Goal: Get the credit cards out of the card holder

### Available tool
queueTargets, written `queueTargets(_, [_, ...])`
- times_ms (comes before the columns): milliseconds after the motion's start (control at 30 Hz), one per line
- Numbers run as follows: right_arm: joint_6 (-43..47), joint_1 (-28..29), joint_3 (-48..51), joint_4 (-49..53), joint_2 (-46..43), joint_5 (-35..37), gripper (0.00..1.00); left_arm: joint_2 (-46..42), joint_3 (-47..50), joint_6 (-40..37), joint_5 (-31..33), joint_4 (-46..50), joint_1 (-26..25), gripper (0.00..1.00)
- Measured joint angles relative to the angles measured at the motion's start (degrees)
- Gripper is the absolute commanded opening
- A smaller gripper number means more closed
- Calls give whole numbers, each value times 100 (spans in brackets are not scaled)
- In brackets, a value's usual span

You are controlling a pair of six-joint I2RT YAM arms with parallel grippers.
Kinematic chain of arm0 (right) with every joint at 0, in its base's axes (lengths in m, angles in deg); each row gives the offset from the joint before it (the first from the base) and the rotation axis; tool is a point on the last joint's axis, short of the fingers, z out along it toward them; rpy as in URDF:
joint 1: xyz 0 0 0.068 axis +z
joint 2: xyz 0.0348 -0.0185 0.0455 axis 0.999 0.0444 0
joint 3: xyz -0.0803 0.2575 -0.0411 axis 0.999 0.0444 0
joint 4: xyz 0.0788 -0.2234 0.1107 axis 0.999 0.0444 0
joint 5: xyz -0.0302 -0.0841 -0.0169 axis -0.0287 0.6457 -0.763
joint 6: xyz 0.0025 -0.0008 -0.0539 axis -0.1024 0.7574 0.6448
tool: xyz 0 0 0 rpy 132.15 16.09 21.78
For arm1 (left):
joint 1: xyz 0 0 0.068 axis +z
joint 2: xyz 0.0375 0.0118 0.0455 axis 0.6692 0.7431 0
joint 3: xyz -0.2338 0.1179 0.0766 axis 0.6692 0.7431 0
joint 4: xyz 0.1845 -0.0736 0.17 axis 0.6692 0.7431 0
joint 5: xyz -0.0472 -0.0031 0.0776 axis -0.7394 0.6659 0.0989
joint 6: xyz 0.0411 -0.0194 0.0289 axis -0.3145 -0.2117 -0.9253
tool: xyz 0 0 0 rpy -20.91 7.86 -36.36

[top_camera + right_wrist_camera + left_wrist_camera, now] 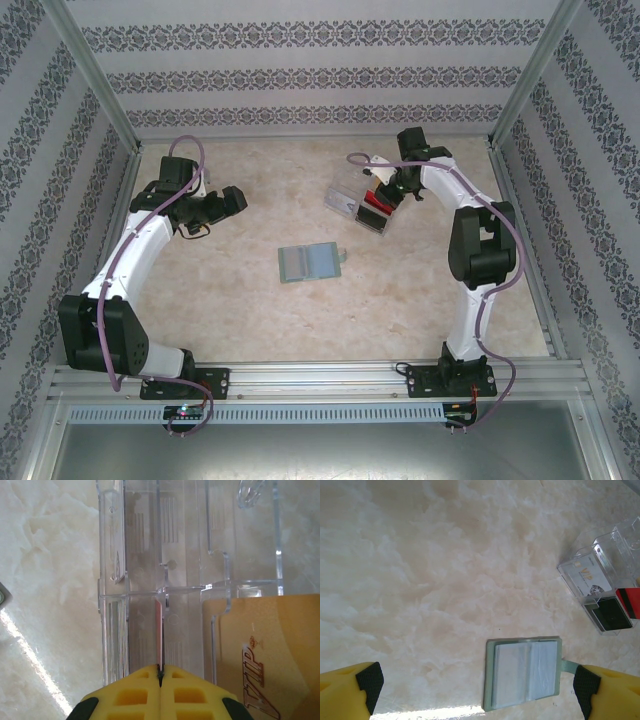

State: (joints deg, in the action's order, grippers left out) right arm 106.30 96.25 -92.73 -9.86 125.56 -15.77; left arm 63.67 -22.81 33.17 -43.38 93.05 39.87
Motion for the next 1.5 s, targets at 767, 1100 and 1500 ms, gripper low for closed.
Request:
queueTargets(767, [-356, 109, -256, 448, 111, -323, 6, 22, 2, -2, -17, 2, 0, 99])
queueTargets(1100, [-494, 26, -367, 409, 109, -68, 6, 24, 0, -2, -20, 2, 0, 100])
queueTargets(1500, [-490, -35, -374, 439, 109, 63, 12, 81, 0, -2, -20, 0, 0, 99])
